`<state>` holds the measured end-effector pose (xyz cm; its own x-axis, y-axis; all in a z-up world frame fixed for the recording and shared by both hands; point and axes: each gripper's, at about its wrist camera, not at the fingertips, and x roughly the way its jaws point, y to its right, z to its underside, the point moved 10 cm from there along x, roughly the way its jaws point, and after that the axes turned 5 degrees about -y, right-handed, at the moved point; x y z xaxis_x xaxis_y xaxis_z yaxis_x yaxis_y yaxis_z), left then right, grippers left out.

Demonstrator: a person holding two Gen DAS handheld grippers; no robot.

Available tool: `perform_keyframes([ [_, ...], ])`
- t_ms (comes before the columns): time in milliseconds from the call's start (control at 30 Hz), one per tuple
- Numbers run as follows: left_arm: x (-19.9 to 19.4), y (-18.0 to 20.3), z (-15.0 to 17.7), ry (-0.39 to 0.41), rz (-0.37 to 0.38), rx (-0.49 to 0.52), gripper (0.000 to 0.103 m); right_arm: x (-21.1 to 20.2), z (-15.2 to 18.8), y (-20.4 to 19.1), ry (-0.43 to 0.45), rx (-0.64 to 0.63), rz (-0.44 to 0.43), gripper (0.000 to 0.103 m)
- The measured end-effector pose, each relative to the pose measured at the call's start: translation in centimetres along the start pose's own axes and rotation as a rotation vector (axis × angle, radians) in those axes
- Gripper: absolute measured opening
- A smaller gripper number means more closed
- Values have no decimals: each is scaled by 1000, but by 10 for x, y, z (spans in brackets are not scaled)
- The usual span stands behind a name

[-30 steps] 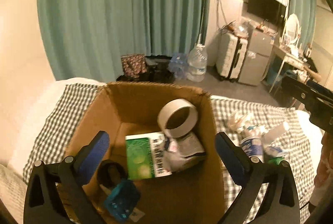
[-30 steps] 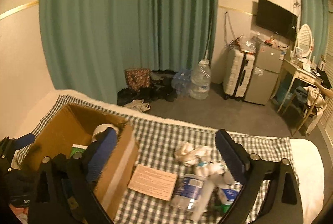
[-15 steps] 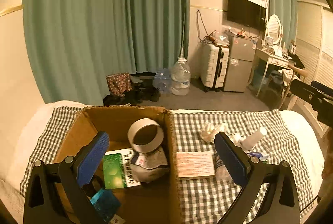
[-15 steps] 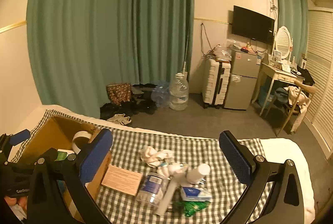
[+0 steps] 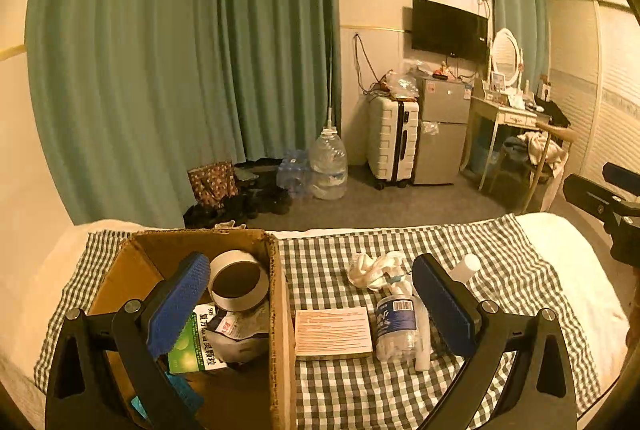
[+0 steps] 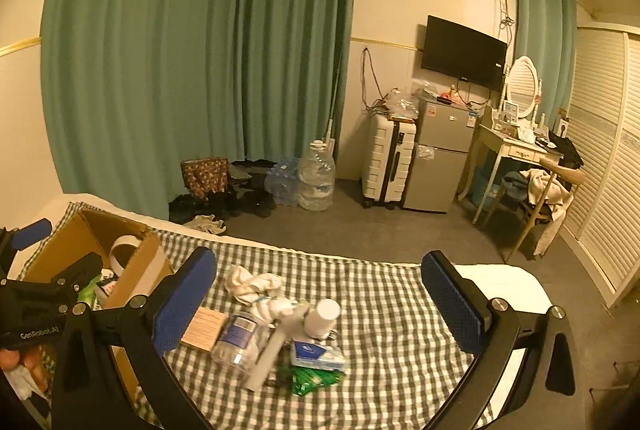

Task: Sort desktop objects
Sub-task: 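Withdraw both open grippers from the box back toward the pile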

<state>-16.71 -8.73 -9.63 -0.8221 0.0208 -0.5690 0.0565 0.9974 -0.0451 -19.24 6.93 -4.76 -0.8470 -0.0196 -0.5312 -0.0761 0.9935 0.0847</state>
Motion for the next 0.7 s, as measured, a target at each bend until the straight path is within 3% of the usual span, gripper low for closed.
perform_keyframes([
  [267,11,23,3,-6,4,25,103,11,14,25,-32,16,0,103],
  [700,63,61,31,-80,39,86,103,72,64,44,-154,36,-57,103],
])
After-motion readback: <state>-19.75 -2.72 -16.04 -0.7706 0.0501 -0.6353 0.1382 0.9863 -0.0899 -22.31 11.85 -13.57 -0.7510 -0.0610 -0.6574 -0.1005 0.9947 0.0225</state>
